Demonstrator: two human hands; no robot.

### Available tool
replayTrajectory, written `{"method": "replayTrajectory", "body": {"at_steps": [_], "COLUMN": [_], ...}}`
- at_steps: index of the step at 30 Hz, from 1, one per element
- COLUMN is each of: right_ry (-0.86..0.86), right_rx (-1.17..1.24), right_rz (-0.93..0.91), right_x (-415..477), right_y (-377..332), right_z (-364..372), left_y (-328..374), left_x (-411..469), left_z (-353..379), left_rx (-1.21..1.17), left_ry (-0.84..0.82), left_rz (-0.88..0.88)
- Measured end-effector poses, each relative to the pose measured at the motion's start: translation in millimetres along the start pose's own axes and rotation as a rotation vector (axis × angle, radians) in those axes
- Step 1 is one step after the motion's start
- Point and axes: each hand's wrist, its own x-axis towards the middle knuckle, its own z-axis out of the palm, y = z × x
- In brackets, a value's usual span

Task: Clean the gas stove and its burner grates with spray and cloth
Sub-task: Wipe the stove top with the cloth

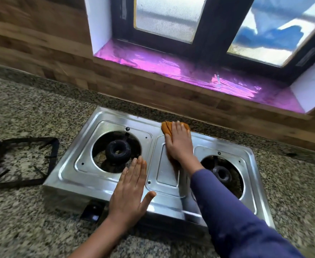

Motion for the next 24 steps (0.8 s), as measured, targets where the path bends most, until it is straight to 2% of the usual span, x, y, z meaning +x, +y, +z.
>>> {"method": "replayTrajectory", "body": {"at_steps": [5,10,12,17,19,22,24], "right_ry": [-0.078,-0.107,-0.065,0.092,0.116,0.035,-0.067], "right_rx": [0.042,0.084,0.099,0.111,0.090,0.087,0.110], "right_rz": [-0.192,-0.461,-0.404,-0.012,0.086,0.051,-0.118], "right_x": [26.2,10.2,10.6,-20.0,-40.8,-69.5,-98.0], "right_y": [-47.1,-25.8,-15.5,2.4,13.2,19.8,18.8], "right_z": [12.4,9.2,8.6,17.6,15.9,6.6,-1.0], "left_y": [-1.5,0.2,-0.1,-0.7,-0.8,-0.2,-1.3], "left_x": [1.6,0.1,0.4,0.1,-0.5,-0.2,-0.3], "left_z": [1.3,0.4,0.9,2.9,2.3,3.7,4.6], "left_rx": [0.020,0.039,0.042,0.027,0.011,0.012,0.015], "left_ry": [-0.016,-0.011,-0.012,-0.014,-0.009,0.004,-0.001], "left_rz": [-0.003,-0.006,-0.002,-0.015,-0.020,-0.020,-0.015]}}
